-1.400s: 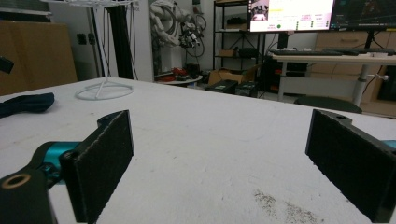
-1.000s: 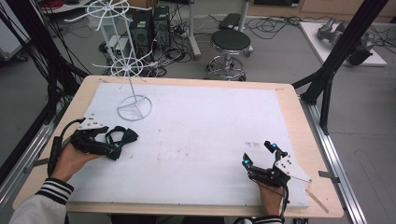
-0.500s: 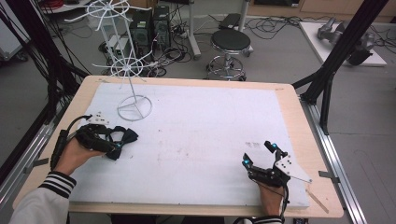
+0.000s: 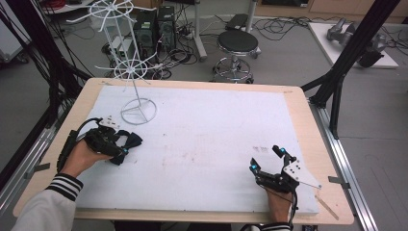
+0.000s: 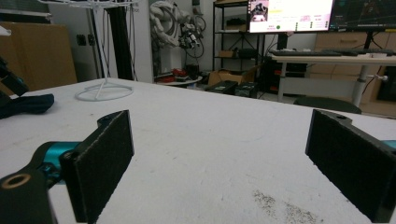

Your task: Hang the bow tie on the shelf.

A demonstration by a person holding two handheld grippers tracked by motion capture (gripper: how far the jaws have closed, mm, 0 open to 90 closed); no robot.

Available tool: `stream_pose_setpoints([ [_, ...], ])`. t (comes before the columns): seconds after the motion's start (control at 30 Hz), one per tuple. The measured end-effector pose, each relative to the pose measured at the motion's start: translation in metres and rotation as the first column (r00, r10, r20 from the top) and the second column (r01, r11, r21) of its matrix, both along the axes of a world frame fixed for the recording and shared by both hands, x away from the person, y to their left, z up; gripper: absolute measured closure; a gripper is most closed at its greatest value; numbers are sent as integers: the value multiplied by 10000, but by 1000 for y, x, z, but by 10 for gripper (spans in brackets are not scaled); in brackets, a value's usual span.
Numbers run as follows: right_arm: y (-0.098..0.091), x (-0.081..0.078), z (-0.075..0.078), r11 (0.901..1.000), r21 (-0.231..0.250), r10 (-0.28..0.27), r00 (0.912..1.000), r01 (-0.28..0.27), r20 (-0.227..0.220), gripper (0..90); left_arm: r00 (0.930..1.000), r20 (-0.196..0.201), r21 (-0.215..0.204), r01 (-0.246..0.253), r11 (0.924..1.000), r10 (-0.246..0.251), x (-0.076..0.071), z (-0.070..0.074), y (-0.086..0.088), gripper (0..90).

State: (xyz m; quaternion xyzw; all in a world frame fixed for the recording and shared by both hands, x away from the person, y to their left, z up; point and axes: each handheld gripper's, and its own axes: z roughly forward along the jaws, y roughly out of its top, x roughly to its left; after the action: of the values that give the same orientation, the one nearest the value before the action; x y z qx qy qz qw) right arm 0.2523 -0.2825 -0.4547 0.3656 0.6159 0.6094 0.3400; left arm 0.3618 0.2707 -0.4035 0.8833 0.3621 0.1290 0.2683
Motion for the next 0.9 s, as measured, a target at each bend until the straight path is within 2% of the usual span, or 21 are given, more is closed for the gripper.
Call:
stream_pose_setpoints([
  [0.37,0,0,0,10000,-28,-11,10000,11,11,67,9999,-75,321,124,9994,-122,1,-6,-7,382],
  [0.5,0,0,0,10000,-19,-9,10000,9,7,67,9995,-233,341,222,9992,-214,2,-9,-8,386],
  [0.8,0,0,0,10000,30,9,10000,-9,-2,67,9985,-537,439,109,9990,-85,4,-11,-11,522],
  [0.9,0,0,0,10000,35,9,10000,-9,-9,68,9985,-555,523,-10,9986,40,5,-10,-10,533],
])
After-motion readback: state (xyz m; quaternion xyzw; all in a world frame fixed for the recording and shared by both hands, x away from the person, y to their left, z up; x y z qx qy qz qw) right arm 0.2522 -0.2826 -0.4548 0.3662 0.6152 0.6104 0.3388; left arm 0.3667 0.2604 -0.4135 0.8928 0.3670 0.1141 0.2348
